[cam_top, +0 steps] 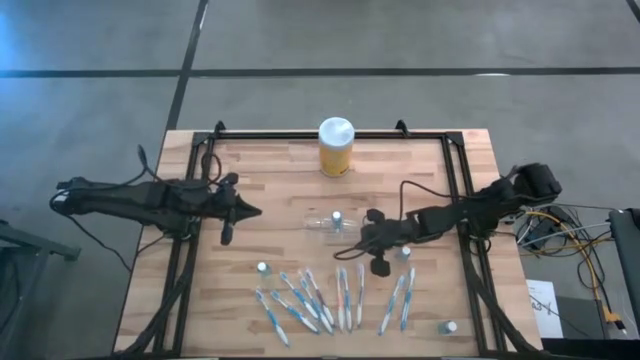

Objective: Pick & Place toothbrushing station
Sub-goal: Adjust the transparent organizer

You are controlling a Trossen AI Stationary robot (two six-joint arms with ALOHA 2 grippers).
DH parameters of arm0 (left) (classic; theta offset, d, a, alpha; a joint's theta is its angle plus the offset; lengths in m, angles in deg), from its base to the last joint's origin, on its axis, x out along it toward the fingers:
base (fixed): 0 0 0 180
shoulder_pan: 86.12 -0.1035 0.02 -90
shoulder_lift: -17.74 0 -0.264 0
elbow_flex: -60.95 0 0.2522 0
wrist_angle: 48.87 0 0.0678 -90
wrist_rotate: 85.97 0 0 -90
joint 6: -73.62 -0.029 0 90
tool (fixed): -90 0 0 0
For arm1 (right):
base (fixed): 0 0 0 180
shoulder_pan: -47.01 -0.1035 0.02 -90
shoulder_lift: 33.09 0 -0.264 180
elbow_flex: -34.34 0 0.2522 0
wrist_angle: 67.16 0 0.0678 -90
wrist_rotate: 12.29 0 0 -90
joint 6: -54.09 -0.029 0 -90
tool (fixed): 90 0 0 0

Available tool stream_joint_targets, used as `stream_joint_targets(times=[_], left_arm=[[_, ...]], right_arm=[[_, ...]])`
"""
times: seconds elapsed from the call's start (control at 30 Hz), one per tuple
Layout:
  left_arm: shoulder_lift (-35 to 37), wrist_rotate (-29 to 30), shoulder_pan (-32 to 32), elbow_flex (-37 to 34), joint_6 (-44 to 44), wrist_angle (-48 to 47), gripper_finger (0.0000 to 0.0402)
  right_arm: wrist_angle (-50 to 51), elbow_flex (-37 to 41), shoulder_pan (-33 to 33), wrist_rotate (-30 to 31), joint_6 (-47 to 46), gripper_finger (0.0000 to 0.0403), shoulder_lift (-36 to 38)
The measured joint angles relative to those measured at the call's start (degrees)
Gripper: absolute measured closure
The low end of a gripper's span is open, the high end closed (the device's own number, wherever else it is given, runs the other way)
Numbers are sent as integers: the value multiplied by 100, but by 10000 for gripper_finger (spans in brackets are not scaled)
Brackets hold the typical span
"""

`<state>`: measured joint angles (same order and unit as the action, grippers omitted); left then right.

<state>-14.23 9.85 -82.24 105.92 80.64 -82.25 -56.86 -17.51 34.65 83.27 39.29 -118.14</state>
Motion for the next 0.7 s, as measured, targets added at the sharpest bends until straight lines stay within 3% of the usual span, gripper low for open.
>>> stream_joint_targets(times=[0.7], left_arm=[[-2, 139, 0, 39, 55, -285, 394]], right_arm=[[24, 0, 443, 211, -29, 394, -29]])
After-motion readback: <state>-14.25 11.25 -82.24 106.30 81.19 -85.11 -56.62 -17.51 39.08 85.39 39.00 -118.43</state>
